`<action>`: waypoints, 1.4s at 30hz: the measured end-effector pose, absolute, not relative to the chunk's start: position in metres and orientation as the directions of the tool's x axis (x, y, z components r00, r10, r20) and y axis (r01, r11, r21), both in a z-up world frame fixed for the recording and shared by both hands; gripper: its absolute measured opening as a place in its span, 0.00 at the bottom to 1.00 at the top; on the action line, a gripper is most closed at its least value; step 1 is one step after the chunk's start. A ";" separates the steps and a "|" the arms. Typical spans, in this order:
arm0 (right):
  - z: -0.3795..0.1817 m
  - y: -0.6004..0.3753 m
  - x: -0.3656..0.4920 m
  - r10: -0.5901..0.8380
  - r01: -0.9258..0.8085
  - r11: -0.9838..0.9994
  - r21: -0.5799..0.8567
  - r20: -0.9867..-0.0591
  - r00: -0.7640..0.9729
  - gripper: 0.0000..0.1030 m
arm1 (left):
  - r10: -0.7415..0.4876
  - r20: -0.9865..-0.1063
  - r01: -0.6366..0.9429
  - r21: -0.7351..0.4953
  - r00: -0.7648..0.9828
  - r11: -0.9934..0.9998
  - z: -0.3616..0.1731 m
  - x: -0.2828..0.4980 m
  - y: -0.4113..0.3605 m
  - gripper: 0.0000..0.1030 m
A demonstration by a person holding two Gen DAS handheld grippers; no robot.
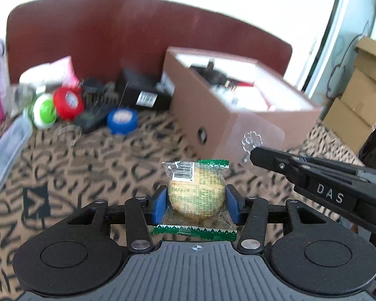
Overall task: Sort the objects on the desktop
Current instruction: 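Lift the snack and the packet and carry both over the box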
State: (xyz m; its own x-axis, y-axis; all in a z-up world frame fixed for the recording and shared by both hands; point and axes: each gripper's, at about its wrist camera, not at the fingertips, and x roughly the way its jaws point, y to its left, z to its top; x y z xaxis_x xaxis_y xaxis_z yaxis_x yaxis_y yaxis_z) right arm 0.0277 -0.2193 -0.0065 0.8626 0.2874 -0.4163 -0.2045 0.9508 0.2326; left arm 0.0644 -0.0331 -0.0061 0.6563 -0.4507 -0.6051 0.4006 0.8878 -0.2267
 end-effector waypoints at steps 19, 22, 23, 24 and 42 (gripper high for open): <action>0.057 -0.323 0.086 0.065 -0.026 0.990 0.141 -0.282 0.957 0.01 | -0.540 -0.494 0.491 -0.238 0.682 0.838 0.082 0.156 -0.141 0.49; 0.057 -0.340 0.105 0.042 0.001 0.990 0.144 -0.295 0.955 0.01 | -0.530 -0.500 0.482 -0.234 0.685 0.844 0.084 0.179 -0.158 0.49; 0.056 -0.343 0.112 0.039 0.006 0.989 0.145 -0.300 0.953 0.01 | -0.527 -0.502 0.477 -0.236 0.686 0.846 0.084 0.188 -0.164 0.49; 0.055 -0.347 0.120 0.039 0.007 0.989 0.146 -0.309 0.950 0.01 | -0.523 -0.507 0.469 -0.242 0.686 0.850 0.083 0.198 -0.170 0.49; 0.032 -0.381 0.266 0.120 0.007 0.971 0.241 -0.510 0.852 0.01 | -0.424 -0.578 0.380 -0.204 0.697 0.902 0.057 0.325 -0.217 0.49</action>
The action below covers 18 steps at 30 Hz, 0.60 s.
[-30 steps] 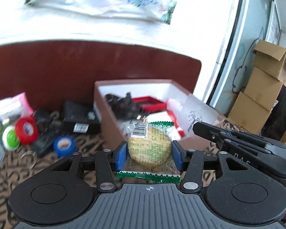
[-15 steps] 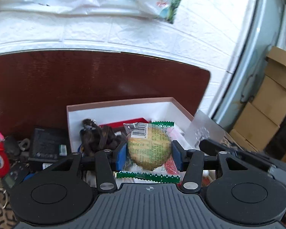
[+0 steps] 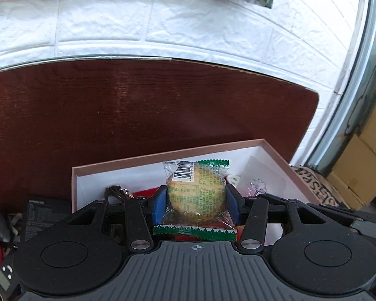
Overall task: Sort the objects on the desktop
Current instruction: 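Lift the snack and the packet and carry both over the box, then open left gripper to drop the snack while right gripper releases the packet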
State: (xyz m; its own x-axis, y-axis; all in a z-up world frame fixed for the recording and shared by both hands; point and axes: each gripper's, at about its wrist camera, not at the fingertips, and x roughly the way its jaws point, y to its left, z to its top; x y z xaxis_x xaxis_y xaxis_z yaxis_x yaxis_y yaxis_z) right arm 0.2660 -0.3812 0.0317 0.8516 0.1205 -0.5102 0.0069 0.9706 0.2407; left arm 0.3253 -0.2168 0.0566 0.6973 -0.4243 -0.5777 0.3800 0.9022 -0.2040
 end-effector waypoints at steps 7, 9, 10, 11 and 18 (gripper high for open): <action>0.020 -0.381 0.290 0.159 0.009 0.958 0.286 -0.558 0.814 0.05 | -0.414 -0.578 0.349 -0.227 0.703 0.909 0.047 0.335 -0.211 0.65; 0.019 -0.382 0.291 0.151 0.016 0.959 0.283 -0.559 0.816 0.18 | -0.430 -0.553 0.339 -0.264 0.714 0.903 0.047 0.334 -0.205 0.89; 0.019 -0.382 0.290 0.145 0.019 0.960 0.278 -0.555 0.819 0.46 | -0.446 -0.539 0.345 -0.284 0.714 0.895 0.048 0.334 -0.203 0.95; 0.019 -0.383 0.287 0.134 0.025 0.962 0.274 -0.547 0.827 0.60 | -0.458 -0.522 0.352 -0.294 0.720 0.889 0.049 0.332 -0.201 1.00; 0.023 -0.384 0.270 0.100 0.046 0.964 0.263 -0.516 0.851 0.93 | -0.470 -0.492 0.395 -0.255 0.733 0.883 0.056 0.315 -0.203 1.00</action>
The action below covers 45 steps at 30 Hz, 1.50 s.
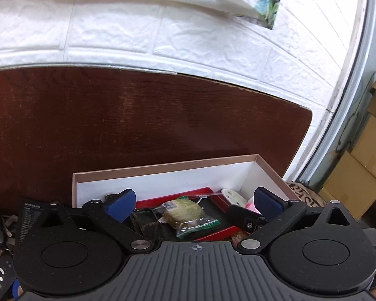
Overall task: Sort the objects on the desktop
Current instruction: 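Open left gripper to drop the snack while right gripper releases the packet, then withdraw both open grippers from the box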
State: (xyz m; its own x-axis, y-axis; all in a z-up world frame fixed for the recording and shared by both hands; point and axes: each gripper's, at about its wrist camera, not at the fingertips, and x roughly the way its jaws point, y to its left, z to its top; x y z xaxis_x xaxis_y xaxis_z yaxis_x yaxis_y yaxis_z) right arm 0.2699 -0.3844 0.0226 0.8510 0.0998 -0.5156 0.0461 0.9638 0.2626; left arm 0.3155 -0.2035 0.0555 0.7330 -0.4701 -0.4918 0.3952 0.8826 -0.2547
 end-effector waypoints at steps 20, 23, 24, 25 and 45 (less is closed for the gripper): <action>0.048 -0.349 0.205 0.085 0.013 0.983 0.185 -0.509 0.856 0.99 | -0.453 -0.477 0.381 -0.244 0.753 0.892 0.073 0.244 -0.173 1.00; 0.052 -0.335 0.185 0.082 -0.011 0.989 0.146 -0.494 0.866 0.99 | -0.442 -0.487 0.373 -0.238 0.753 0.897 0.075 0.224 -0.166 1.00; 0.054 -0.331 0.178 0.083 -0.020 0.991 0.133 -0.488 0.869 0.99 | -0.434 -0.492 0.367 -0.231 0.755 0.901 0.076 0.218 -0.164 1.00; 0.055 -0.326 0.171 0.087 -0.031 0.992 0.123 -0.482 0.872 1.00 | -0.430 -0.494 0.365 -0.226 0.756 0.903 0.076 0.210 -0.162 1.00; 0.016 -0.249 0.055 0.196 -0.148 0.979 0.138 -0.460 0.866 1.00 | -0.343 -0.498 0.294 -0.175 0.797 0.939 0.037 0.072 -0.101 1.00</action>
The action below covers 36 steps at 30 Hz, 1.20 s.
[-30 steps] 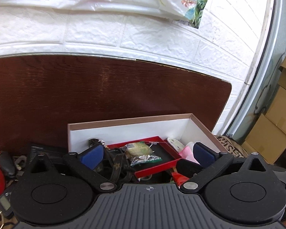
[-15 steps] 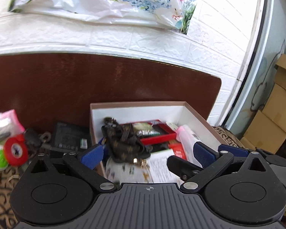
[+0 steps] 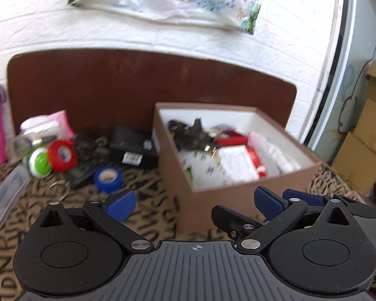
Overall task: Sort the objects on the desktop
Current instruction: 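Withdraw both open grippers from the box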
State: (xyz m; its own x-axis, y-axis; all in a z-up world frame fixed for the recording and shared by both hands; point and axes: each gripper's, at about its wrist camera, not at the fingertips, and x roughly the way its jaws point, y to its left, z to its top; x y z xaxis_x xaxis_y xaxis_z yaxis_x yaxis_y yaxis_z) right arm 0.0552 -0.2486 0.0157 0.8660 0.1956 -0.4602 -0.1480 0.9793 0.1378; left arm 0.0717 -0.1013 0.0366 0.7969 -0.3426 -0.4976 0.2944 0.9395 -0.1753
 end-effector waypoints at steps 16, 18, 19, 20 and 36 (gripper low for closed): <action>-0.043 -0.200 0.020 0.248 -0.146 0.966 0.213 -0.612 0.751 1.00 | -0.252 -0.627 0.203 -0.151 0.737 0.968 -0.024 0.038 -0.070 1.00; -0.047 -0.195 0.020 0.235 -0.135 0.970 0.204 -0.629 0.741 1.00 | -0.245 -0.644 0.193 -0.151 0.725 0.970 -0.029 0.038 -0.066 1.00; -0.048 -0.194 0.019 0.231 -0.131 0.971 0.200 -0.636 0.736 1.00 | -0.242 -0.651 0.189 -0.152 0.720 0.970 -0.030 0.038 -0.064 1.00; -0.050 -0.192 0.019 0.228 -0.129 0.972 0.197 -0.643 0.731 1.00 | -0.240 -0.657 0.184 -0.155 0.715 0.971 -0.033 0.038 -0.062 1.00; -0.056 -0.157 0.029 0.280 -0.194 0.960 0.202 -0.667 0.691 1.00 | -0.251 -0.664 0.116 -0.242 0.704 0.963 -0.041 0.042 -0.014 1.00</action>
